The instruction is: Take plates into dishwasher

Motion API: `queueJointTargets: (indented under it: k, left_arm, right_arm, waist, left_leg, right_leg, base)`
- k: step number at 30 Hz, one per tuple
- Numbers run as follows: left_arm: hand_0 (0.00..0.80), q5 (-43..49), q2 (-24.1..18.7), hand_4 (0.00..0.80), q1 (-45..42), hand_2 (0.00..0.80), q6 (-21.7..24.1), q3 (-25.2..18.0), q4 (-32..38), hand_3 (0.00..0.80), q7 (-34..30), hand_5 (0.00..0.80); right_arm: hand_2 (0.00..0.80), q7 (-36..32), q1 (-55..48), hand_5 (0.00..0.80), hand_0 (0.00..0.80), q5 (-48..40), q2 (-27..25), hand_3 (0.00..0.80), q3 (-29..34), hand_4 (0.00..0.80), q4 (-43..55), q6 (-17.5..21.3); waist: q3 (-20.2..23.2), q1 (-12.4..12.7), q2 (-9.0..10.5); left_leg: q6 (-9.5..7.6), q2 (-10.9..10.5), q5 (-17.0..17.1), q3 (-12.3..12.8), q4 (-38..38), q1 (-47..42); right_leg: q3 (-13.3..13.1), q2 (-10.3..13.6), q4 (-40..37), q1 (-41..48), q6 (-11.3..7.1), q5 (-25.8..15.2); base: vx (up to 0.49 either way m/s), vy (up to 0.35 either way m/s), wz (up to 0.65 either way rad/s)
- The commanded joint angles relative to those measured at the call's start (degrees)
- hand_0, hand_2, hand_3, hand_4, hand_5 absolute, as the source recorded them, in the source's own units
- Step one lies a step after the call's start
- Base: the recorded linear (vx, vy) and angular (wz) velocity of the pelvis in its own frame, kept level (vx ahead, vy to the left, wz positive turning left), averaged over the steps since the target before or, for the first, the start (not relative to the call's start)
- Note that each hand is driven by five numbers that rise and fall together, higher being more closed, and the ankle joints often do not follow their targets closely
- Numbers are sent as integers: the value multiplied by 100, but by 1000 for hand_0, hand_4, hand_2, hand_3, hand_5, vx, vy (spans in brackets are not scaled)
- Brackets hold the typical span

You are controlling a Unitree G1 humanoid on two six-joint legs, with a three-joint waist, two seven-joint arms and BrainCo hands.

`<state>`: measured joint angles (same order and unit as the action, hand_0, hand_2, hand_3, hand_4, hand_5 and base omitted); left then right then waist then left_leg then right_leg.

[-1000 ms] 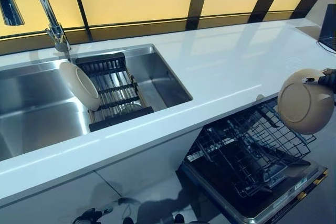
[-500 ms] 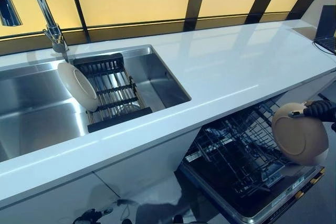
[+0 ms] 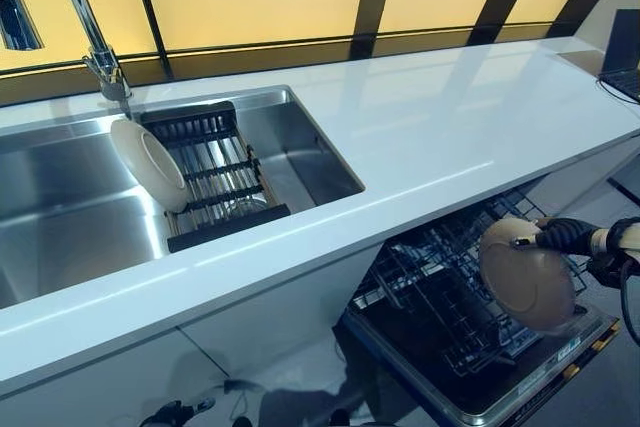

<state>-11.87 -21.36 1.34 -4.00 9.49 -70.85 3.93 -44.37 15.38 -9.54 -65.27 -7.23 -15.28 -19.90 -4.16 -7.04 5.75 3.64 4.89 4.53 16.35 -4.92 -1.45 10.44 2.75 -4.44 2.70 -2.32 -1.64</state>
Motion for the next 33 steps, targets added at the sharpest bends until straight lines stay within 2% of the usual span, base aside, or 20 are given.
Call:
queueJointTargets:
  k: [1,10,33]
  left_arm:
    - [0,317,-144,0,124,0,110,-223,-149,0,-3,0]
    - [0,278,-134,0,137,0,109,-196,-50,0,-44,0]
    - [0,410,-55,0,216,0,19,3,109,0,-73,0]
  right_arm:
    - [800,167,48,800,800,72,175,800,138,800,357,316]
    - [800,261,6,800,800,446,533,800,-127,800,308,396]
    - [800,461,357,800,800,1313,1827,800,-978,800,-1734,827]
  waist:
    - [36,72,88]
    - [7,147,40]
    - [-57,476,-74]
  left_leg:
    - [-234,-300,-314,16,-8,-137]
    - [-245,-322,-321,-13,-8,-131]
    - [-262,-377,-343,-202,-8,-120]
  right_leg:
    - [-165,-62,313,-154,-412,-157]
    - [-96,-32,304,-146,-422,-151]
    - [154,58,302,-59,-410,-82]
  base:
    - [0,0,0]
    - [-14,2,4]
    - [-11,-1,4]
